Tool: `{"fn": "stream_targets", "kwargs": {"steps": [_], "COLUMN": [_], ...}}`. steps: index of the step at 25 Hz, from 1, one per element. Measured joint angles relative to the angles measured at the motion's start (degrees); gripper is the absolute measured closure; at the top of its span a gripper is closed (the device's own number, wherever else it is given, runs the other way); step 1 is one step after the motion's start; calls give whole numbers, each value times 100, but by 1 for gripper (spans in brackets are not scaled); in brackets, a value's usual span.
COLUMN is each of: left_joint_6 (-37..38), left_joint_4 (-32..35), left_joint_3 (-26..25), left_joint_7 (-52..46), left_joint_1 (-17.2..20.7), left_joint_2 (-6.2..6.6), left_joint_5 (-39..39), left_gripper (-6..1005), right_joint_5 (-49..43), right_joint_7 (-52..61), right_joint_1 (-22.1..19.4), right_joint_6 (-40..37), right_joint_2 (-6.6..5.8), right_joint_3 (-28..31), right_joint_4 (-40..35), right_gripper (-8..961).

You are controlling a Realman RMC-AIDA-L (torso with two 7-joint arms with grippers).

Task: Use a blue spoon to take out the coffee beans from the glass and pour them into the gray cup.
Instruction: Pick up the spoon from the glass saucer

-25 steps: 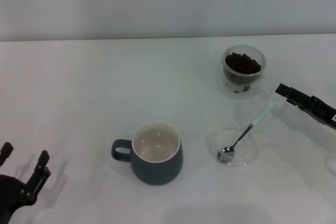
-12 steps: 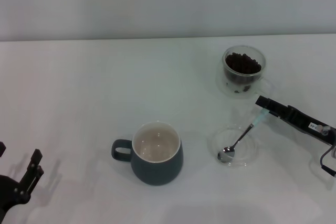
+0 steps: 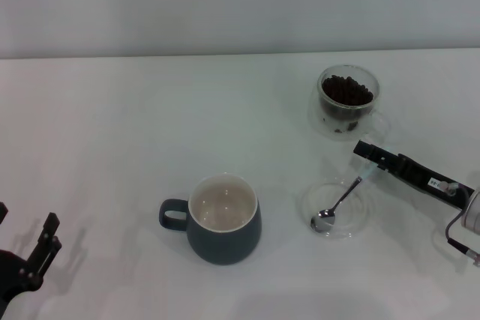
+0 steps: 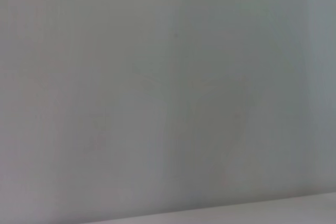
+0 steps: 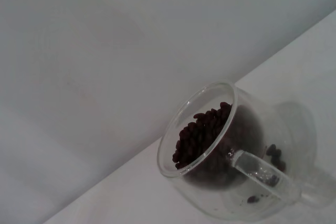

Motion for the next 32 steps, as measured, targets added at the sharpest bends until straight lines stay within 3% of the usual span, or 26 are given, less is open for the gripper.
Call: {"fn": "stream_targets", "kwargs": {"steps": [3, 9, 17, 22, 32], "left_joint_6": [1, 5, 24, 29, 29], "left_joint_4": [0, 0, 0, 0, 0], "left_joint_3": [0, 0, 0, 0, 0], "left_joint_7": [0, 0, 1, 1, 0], "left_joint_1": [-2, -12, -13, -5, -13], "left_joint_2": [0, 0, 0, 0, 8], "left_joint_5": [-4, -4, -65, -109, -132], "left_gripper": [236, 237, 238, 238, 238], "right_joint_5": [31, 59, 71, 71, 68], "right_joint_7": [-14, -26, -13, -18, -24], "right_joint_1": [1, -22, -148, -266, -413], "right_joint_6": [60, 67, -56, -238, -532], "right_joint_2": [38, 54, 76, 84, 85], "right_joint_3": [14, 50, 242, 298, 411], "right_joint_4": [0, -3, -83, -174, -262], "right_gripper": [205, 332, 560, 772, 801]}}
